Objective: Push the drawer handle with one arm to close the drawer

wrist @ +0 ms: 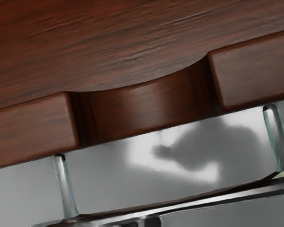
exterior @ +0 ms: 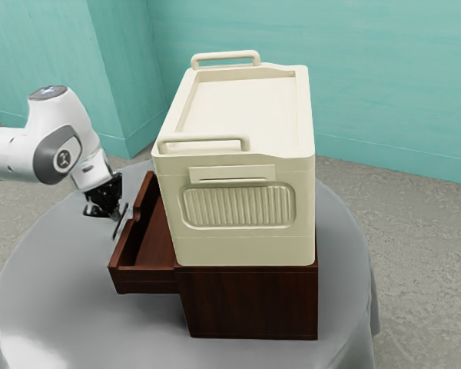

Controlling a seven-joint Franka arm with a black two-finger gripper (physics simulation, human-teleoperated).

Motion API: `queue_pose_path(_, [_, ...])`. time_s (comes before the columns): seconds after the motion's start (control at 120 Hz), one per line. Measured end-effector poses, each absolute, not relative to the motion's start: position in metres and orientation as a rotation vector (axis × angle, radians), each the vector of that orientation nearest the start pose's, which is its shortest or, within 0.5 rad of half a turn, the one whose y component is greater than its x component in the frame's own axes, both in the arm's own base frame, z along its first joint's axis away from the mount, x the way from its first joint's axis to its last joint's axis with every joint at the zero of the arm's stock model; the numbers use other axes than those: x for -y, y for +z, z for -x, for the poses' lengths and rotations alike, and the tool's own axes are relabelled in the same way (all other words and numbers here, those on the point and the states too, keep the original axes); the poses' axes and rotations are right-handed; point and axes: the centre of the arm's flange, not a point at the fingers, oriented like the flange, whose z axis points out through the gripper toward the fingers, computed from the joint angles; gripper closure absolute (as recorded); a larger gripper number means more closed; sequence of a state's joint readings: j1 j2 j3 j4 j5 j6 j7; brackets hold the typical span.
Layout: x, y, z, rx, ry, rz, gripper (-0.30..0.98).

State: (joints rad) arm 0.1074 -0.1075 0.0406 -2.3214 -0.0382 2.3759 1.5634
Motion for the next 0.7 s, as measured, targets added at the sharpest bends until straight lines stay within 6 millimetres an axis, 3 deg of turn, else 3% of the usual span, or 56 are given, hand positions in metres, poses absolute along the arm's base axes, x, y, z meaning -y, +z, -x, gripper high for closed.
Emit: queue_pose_path(0.7, [-0.027, 0.391, -0.515, -2.065, -0.318, 2.291, 0.78])
